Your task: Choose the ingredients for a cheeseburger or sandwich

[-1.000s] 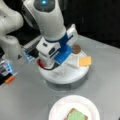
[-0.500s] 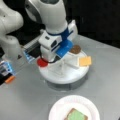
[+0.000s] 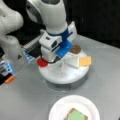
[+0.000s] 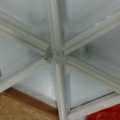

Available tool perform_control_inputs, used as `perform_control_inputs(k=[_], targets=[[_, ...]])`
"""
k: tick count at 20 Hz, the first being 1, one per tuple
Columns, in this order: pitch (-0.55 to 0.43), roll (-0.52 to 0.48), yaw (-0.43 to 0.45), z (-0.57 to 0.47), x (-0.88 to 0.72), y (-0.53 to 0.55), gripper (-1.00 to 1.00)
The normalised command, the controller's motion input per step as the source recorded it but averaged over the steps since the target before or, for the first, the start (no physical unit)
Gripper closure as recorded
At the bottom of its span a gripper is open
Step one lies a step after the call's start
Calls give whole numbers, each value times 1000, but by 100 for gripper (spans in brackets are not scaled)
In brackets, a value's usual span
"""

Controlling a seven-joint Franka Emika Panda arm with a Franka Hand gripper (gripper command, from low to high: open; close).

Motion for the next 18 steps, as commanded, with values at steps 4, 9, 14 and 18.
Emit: perform_control_inputs(k=[4, 9, 14, 18], targets=[[-258, -179, 79, -228, -245, 167, -100], [-248, -159, 32, -232, -234, 202, -100], [-226, -145, 3, -169, -212, 139, -100], [-209, -145, 0, -145, -230, 91, -100]])
